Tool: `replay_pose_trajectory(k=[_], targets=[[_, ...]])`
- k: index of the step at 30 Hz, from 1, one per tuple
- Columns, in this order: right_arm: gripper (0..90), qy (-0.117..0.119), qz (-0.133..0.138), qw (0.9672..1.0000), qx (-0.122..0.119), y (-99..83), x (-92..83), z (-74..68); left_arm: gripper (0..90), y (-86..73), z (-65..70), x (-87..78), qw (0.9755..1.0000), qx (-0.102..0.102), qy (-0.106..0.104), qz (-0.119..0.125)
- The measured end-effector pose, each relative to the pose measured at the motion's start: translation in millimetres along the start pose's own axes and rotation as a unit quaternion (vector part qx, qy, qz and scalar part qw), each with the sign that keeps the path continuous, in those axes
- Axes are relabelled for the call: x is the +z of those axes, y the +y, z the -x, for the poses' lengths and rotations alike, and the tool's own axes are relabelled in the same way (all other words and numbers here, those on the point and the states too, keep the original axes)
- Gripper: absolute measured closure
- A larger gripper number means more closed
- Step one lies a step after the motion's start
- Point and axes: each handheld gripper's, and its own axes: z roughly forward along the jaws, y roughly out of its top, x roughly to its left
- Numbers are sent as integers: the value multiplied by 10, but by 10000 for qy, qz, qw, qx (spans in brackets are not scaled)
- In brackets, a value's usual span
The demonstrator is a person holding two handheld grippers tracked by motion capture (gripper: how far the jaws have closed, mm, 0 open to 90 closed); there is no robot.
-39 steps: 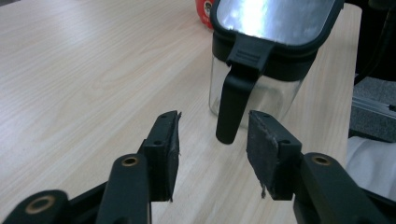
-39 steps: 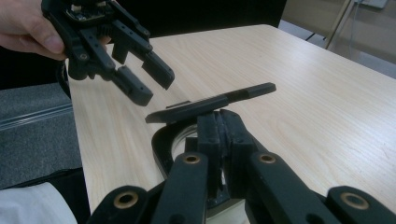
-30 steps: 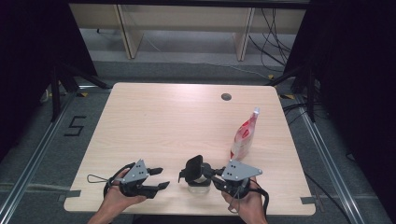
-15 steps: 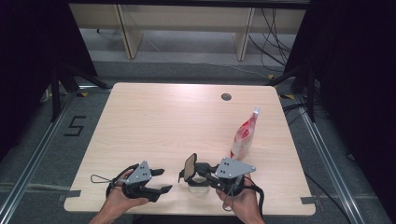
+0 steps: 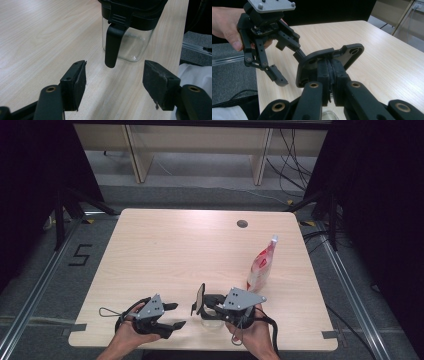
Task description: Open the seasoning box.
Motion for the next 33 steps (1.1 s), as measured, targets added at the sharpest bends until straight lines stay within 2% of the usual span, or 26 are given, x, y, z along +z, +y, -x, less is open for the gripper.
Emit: replay_pose_trajectory(k=[4, 5, 6, 8, 9, 16, 20, 21, 24, 27, 29, 33], targets=[[873, -17, 11, 10000, 29, 17, 23, -11, 352, 0, 6, 3, 10000, -14, -17, 24], [873, 39, -17, 10000, 40, 23, 24, -13, 352, 2, -8, -7, 9999, 80, 18, -61], [873, -11, 26, 10000, 24, 28, 37, -13, 352, 1, 5, 1, 10000, 33, 16, 21], [873, -17, -4, 10000, 52, 32, 37, -19, 353, 4, 2, -2, 10000, 48, -13, -17], [872, 31, 0, 10000, -36, 42, 50, -11, 353, 3, 3, -1, 10000, 48, -14, -12], [871, 49, 15, 10000, -4, 63, 92, -19, 352, 2, 15, 10, 10000, 9, -38, 43], [870, 74, -12, 10000, -22, 73, 103, -18, 350, 6, 7, 5, 10000, 63, -43, 53], [870, 33, 52, 9998, -169, 81, 123, -5, 348, 4, 11, 5, 10000, 8, -33, 53], [869, 93, -15, 10000, -25, 86, 135, -21, 346, 4, 6, 2, 10000, 24, -28, 48], [868, 69, 16, 9999, -79, 91, 144, -14, 346, 6, 6, 0, 10000, 24, -30, 49], [868, 58, -21, 10000, 16, 92, 144, -25, 347, 6, 7, -1, 10000, 35, -36, 46], [866, 75, -36, 10000, -4, 92, 141, -22, 349, 7, 10, -1, 10000, 53, -36, 45]])
